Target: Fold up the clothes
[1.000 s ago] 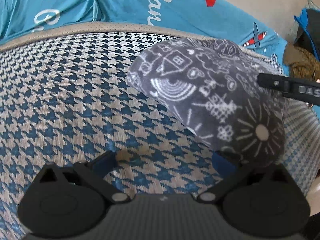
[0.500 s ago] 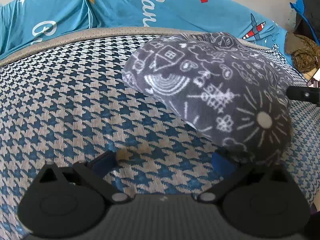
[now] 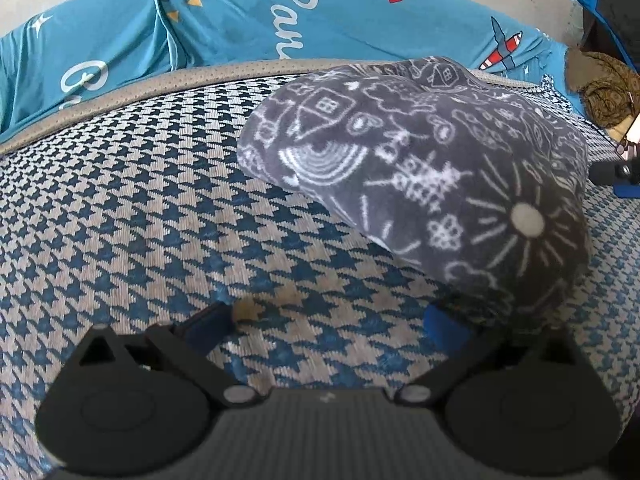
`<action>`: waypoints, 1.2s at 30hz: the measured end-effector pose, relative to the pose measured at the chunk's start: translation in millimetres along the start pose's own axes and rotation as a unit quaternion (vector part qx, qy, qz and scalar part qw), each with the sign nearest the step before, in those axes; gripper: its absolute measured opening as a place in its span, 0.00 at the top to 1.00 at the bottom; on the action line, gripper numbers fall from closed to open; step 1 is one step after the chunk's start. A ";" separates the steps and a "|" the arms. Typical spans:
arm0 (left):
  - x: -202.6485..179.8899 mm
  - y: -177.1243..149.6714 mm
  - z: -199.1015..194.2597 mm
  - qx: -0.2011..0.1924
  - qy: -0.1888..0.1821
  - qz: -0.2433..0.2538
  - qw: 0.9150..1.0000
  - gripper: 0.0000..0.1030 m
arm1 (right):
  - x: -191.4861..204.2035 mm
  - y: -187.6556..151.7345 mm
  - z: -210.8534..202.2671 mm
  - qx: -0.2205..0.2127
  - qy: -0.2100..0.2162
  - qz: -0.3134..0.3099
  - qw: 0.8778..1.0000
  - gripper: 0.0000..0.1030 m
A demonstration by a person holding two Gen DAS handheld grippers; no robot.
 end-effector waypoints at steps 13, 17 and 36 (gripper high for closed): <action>33.4 17.0 -1.9 0.030 -0.080 -0.134 0.987 0.00 | -2.7 5.9 11.0 -0.003 0.038 0.038 0.999 0.41; 42.0 30.2 1.5 0.021 -0.115 -0.161 0.980 0.00 | -1.9 6.6 12.7 -0.005 0.048 0.036 0.998 0.41; 23.3 77.2 46.3 0.035 -0.218 -0.224 0.949 0.00 | -30.9 9.6 43.5 -0.025 0.073 0.156 0.985 0.41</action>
Point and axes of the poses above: each gripper's, at about its wrist camera, not at the fingertips, and z roughly the way its jaws point, x to its left, y to its top, the point moved 8 cm from there along z, roughly the way its jaws point, and after that the axes turned 15 degrees about y, right-handed, at the moved point
